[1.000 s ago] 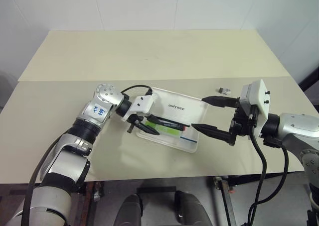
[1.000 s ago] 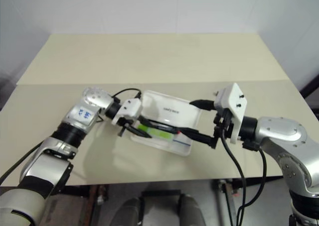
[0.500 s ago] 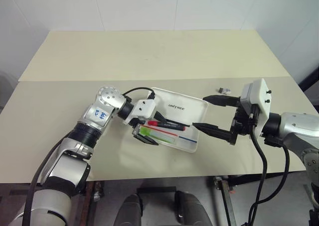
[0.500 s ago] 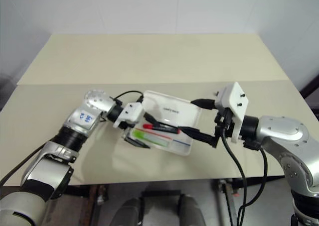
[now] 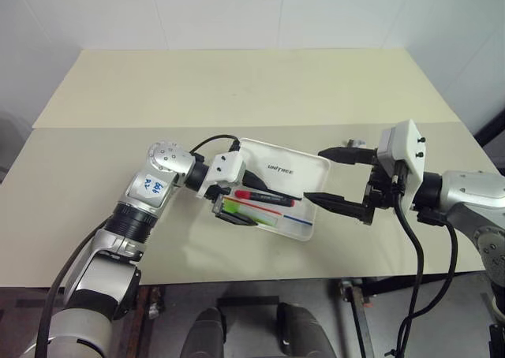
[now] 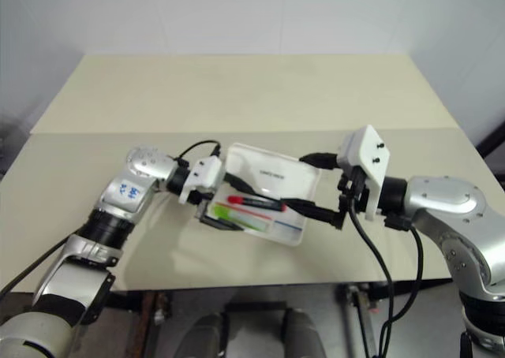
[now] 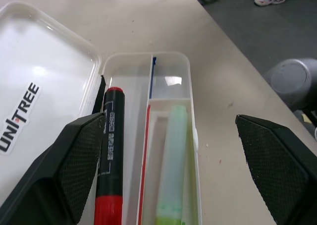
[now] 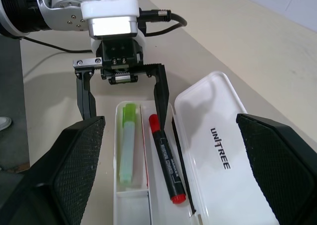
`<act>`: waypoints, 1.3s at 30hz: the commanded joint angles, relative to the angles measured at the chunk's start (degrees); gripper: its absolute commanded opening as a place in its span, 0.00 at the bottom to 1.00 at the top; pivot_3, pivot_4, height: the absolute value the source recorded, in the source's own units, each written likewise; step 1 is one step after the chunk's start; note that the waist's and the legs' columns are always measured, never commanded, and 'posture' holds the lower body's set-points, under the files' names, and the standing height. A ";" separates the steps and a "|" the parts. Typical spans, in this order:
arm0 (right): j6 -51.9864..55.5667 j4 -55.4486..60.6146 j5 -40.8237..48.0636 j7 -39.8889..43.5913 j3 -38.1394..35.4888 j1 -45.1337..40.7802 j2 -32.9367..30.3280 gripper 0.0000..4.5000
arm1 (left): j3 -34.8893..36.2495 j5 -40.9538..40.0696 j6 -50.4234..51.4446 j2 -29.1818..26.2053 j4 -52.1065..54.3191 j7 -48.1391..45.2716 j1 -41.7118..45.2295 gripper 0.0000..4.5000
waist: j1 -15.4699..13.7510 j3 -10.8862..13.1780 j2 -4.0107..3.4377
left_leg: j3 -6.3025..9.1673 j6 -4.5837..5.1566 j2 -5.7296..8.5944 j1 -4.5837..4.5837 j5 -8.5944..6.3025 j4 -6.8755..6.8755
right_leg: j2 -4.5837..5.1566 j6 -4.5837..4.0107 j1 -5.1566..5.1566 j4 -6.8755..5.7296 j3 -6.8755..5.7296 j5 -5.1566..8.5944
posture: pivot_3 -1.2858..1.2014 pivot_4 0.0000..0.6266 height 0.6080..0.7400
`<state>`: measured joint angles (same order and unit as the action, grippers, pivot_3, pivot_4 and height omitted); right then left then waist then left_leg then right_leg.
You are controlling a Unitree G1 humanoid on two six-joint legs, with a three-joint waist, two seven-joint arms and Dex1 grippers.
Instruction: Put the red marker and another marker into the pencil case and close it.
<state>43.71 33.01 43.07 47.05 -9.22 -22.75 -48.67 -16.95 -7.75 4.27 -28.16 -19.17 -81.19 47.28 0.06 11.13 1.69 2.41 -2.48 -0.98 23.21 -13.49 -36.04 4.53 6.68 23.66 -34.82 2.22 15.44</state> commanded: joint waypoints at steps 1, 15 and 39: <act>-1.03 0.24 -0.02 0.59 -0.48 -1.20 -0.86 1.00 | -0.85 3.18 -4.11 1.15 -4.23 3.37 0.03 0.99 | 0.00 0.00 0.00 | 0.00 0.00 0.00 0.00 0.00 0.00 | 0.00 0.00 0.00 0.01 0.00 0.00 | 0.52 0.24 1.00; -0.31 0.82 0.25 -0.05 -0.96 -1.10 -0.92 1.00 | 0.54 7.11 -10.81 4.17 -14.42 9.59 4.15 0.99 | -0.03 0.00 0.00 | 0.00 0.03 0.00 0.01 0.01 -0.06 | 0.00 -0.01 -0.01 0.01 0.01 0.00 | 0.52 0.24 1.00; -2.63 -2.73 -2.69 1.73 0.75 -2.80 -1.24 1.00 | 6.79 -3.40 9.82 0.82 12.88 9.13 -1.07 0.99 | 0.07 0.00 0.00 | 0.01 0.11 0.00 -0.01 -0.02 -0.05 | 0.00 -0.07 -0.03 0.01 0.03 0.04 | 0.52 0.24 1.00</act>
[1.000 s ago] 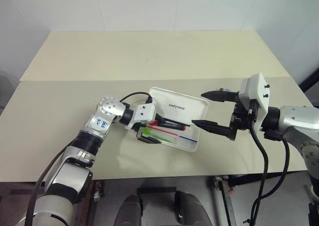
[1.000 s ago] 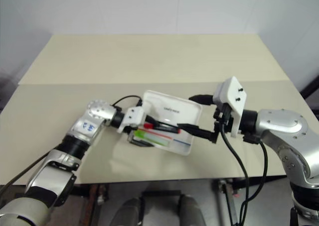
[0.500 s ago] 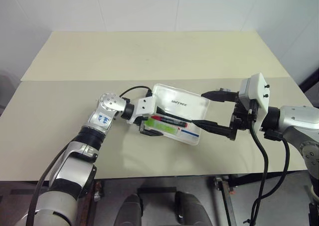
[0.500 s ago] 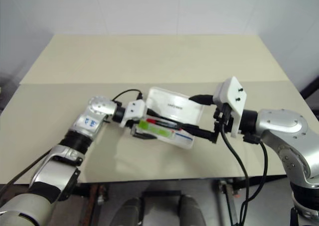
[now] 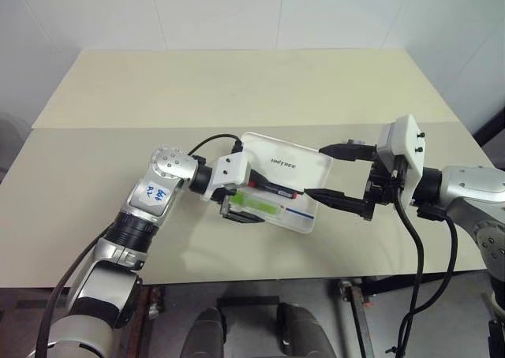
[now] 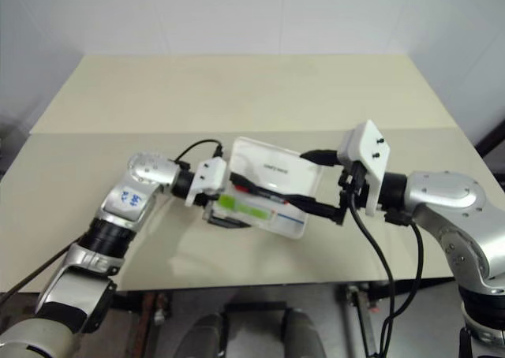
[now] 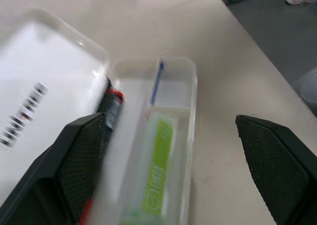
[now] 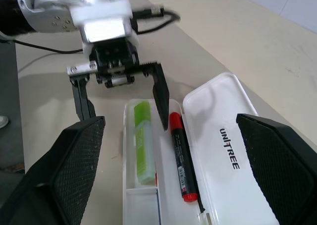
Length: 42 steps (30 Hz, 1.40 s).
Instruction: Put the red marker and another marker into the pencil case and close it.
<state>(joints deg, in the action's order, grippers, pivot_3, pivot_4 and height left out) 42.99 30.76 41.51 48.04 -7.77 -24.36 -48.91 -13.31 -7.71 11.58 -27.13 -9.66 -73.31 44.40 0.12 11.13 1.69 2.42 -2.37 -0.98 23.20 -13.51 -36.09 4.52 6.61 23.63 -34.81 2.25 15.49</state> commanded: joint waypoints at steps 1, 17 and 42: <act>-2.58 -1.32 -2.06 0.87 -0.61 -1.31 -1.22 1.00 | 4.19 -4.68 3.53 -0.32 4.25 1.55 1.87 0.99 | 0.02 0.00 0.00 | 0.00 0.00 0.00 0.00 0.00 0.00 | 0.00 0.01 0.00 0.00 0.00 -0.01 | 0.52 0.24 1.00; -25.59 -49.97 -33.28 0.99 13.58 -24.01 1.06 1.00 | 12.38 -12.87 3.50 3.42 9.98 12.48 -5.05 0.99 | 0.35 0.03 -0.04 | -0.20 -0.02 0.02 -0.06 0.01 0.00 | 0.00 0.16 0.04 0.00 0.16 -0.09 | 0.52 0.24 1.00; -40.00 -105.63 -49.09 -4.20 15.09 -48.87 14.09 1.00 | 8.58 -8.55 -0.01 3.98 -23.73 3.83 19.31 0.99 | 2.24 0.37 -0.60 | -0.28 -0.09 0.08 -0.05 0.02 0.24 | -0.02 0.72 0.14 -0.09 0.28 -0.24 | 0.52 0.24 1.00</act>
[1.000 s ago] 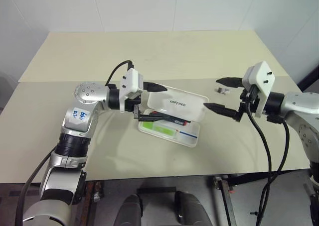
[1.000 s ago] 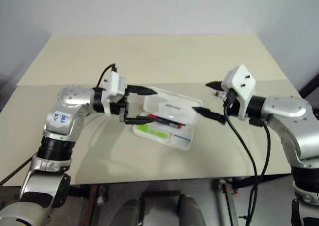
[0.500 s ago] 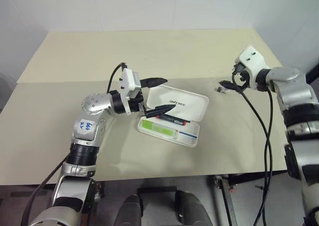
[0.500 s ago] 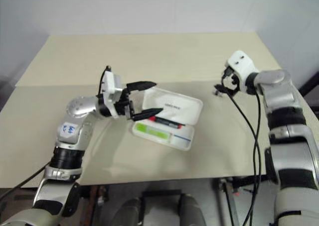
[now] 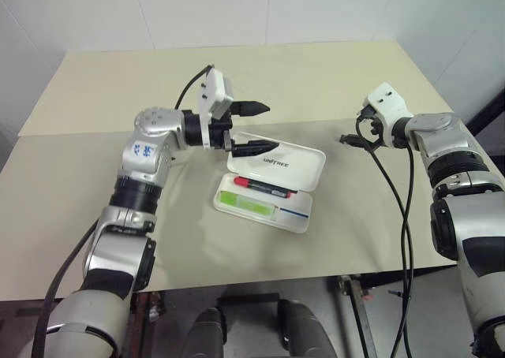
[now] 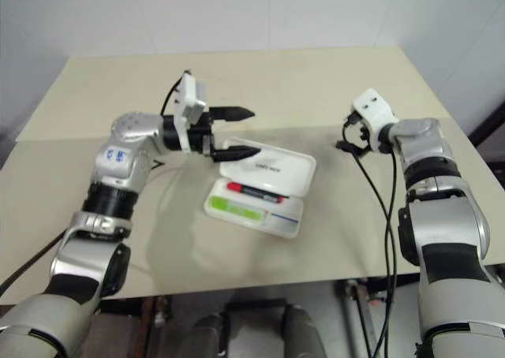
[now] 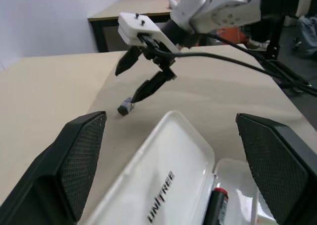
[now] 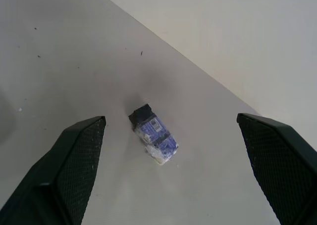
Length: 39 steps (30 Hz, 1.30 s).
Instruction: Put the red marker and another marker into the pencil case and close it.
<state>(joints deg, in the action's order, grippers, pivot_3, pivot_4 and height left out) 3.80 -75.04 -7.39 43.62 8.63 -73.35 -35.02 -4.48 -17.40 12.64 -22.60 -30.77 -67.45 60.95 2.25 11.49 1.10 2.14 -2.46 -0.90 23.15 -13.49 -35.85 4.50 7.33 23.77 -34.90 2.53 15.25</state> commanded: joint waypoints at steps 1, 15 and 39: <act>-0.78 0.16 -0.15 0.27 -1.59 0.28 0.42 1.00 | -0.40 1.63 -2.07 -0.66 -3.55 -2.52 3.24 0.99 | 0.25 0.01 -0.02 | 0.00 0.00 0.00 0.00 0.00 0.00 | 0.00 0.01 0.00 -0.05 0.00 0.01 | 0.52 0.24 1.00; 2.10 -1.82 -0.06 -3.95 -6.55 -0.30 4.45 1.00 | 4.81 0.04 -5.58 0.95 -4.62 1.43 4.69 0.99 | 0.96 0.05 -0.07 | 0.00 -0.02 0.00 0.03 0.01 0.02 | 0.00 0.03 0.04 -0.25 0.03 0.00 | 0.52 0.24 1.00; 9.75 -3.06 5.36 -18.00 -20.50 0.66 8.15 1.00 | 6.39 -0.54 -0.56 -2.67 5.85 4.59 -0.29 0.99 | 1.14 0.05 -0.07 | -0.01 -0.05 0.00 0.00 0.03 -0.03 | 0.00 0.03 0.07 -0.48 0.10 0.00 | 0.52 0.24 1.00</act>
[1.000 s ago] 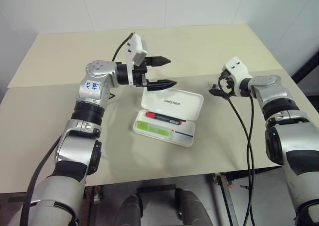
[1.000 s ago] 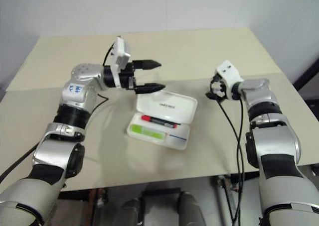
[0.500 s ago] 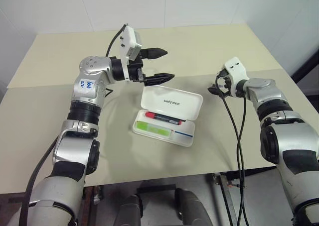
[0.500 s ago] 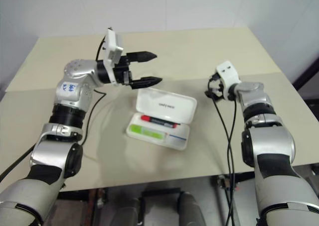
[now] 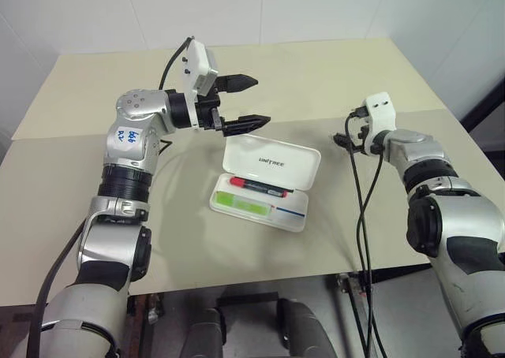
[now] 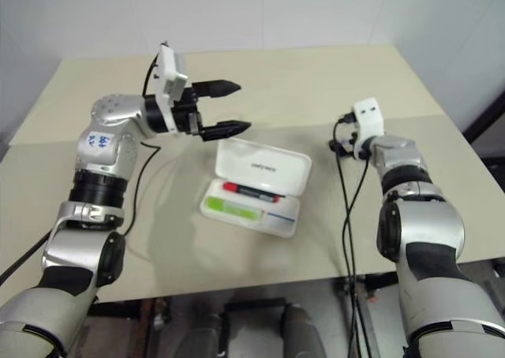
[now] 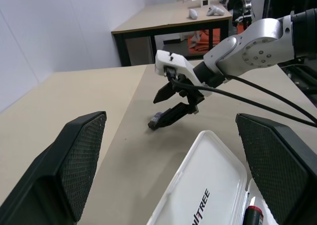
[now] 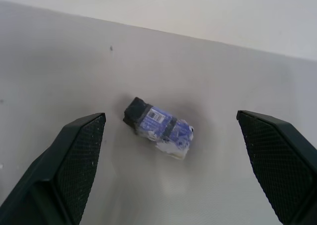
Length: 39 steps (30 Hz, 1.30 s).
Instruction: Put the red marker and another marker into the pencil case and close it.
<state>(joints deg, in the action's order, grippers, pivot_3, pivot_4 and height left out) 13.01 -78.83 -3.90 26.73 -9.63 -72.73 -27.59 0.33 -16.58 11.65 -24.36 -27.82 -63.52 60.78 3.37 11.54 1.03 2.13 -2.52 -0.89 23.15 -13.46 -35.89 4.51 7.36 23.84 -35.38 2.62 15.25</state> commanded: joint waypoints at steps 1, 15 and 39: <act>0.70 0.74 1.95 -1.32 -2.48 0.32 1.09 1.00 | 1.62 -1.35 0.59 -0.99 3.25 0.79 -0.34 0.99 | 0.03 0.00 0.00 | 0.00 0.00 0.00 -0.01 0.00 0.00 | 0.00 0.00 0.00 -0.01 0.00 0.00 | 0.52 0.24 1.00; -0.19 0.83 4.73 -12.42 -8.33 2.38 4.82 1.00 | 2.01 -1.22 0.87 -1.11 4.97 2.05 -1.07 0.99 | -0.08 0.00 0.00 | 0.01 -0.05 0.01 -0.02 0.03 -0.08 | 0.00 0.00 0.00 -0.12 0.01 0.00 | 0.52 0.24 1.00; -0.40 1.11 3.41 -16.77 -8.18 3.67 5.71 0.35 | 2.02 -1.34 -0.68 -0.15 5.41 3.32 -1.77 1.00 | 0.00 0.00 0.00 | 0.03 -0.05 0.02 -0.07 0.03 -0.07 | -0.01 -0.01 -0.02 -0.13 0.02 0.00 | 0.52 0.24 1.00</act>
<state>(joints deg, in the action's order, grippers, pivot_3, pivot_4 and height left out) 12.52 -77.56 0.04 9.50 -18.27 -69.45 -21.19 1.30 -16.62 11.97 -24.71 -24.95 -60.63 58.84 3.37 11.54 1.03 2.16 -2.56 -0.88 23.08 -13.43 -35.96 4.49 7.36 23.82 -35.51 2.64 15.26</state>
